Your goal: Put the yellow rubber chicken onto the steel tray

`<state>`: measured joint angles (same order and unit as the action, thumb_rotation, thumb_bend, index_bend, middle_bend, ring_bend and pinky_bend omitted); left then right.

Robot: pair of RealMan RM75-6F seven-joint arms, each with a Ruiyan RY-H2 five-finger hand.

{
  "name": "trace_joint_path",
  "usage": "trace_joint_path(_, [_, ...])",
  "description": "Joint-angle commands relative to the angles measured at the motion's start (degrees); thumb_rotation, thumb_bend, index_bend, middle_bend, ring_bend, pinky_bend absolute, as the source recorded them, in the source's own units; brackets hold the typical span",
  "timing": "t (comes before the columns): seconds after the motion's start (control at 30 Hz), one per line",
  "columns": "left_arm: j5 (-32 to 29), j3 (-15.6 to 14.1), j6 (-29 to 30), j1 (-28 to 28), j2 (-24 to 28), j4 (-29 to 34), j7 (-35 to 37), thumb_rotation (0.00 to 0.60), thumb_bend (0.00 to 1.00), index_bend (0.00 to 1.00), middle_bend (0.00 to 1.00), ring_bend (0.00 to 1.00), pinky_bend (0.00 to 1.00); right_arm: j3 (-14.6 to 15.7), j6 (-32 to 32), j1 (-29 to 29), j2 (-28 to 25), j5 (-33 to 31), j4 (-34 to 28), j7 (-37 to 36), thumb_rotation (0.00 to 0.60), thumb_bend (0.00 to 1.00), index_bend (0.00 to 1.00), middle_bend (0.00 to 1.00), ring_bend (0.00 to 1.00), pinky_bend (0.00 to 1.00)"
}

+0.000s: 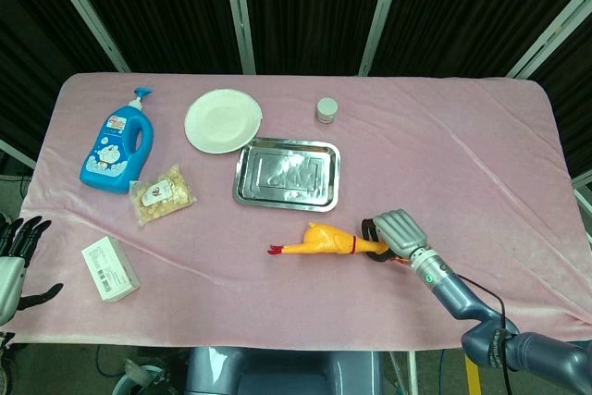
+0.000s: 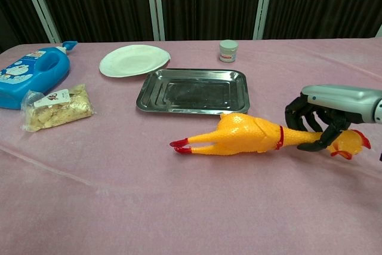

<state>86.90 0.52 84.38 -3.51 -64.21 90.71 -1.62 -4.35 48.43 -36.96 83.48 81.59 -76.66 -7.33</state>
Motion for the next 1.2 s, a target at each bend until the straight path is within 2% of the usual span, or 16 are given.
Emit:
trace_joint_path(0.03, [0.89,-0.21,-0.72,-0.68,0.54,0.75,0.86,0.600,0.00,0.10,0.07,0.00,0.00,0.00,0.18,0.08,-3.02,1.15,-3.13,-5.34,0.600,0.54,0.94,0.71,0.73,0.88])
trace_joint_path(0.3, [4.07,0.41,-2.14,-3.58,1.57,3.92,0.14,0.600,0.00,0.10,0.10,0.00,0.00,0.20,0.09,-0.24,-8.56,3.77,-7.79,-17.39,0.600,0.55,1.00,0.75,0.76,0.91])
trace_joint_path(0.5, [4.79,2.70,-4.27,-7.16,0.58,5.63,2.40,0.600,0.00,0.13,0.15,0.03,0.00,0.42,1.30,-0.34,-10.42,6.05,-9.62,-25.41,0.600,0.55,1.00,0.75,0.76,0.91])
trace_joint_path(0.8, [5.74,7.14,-10.16,-15.15,-1.26,13.95,-0.02,0.600,0.01,0.18,0.19,0.07,0.00,0.43,2.63,-1.51,-12.68,8.60,-11.87,-36.19,0.600,0.56,1.00,0.75,0.76,0.91])
trace_joint_path(1.07, [1.72,10.08,-19.05,-22.47,-4.18,22.15,-5.89,0.600,0.01,0.18,0.19,0.07,0.00,-0.86,2.58,-2.48,-12.68,6.90,-14.31,-34.71,0.600,0.56,1.00,0.75,0.76,0.91])
trace_joint_path(1.2, [-2.37,11.51,-22.62,-25.87,-6.97,24.99,-11.74,0.600,0.01,0.17,0.18,0.07,0.00,-1.75,1.97,-3.14,-12.60,5.32,-16.15,-32.92,0.600,0.56,1.00,0.75,0.76,0.91])
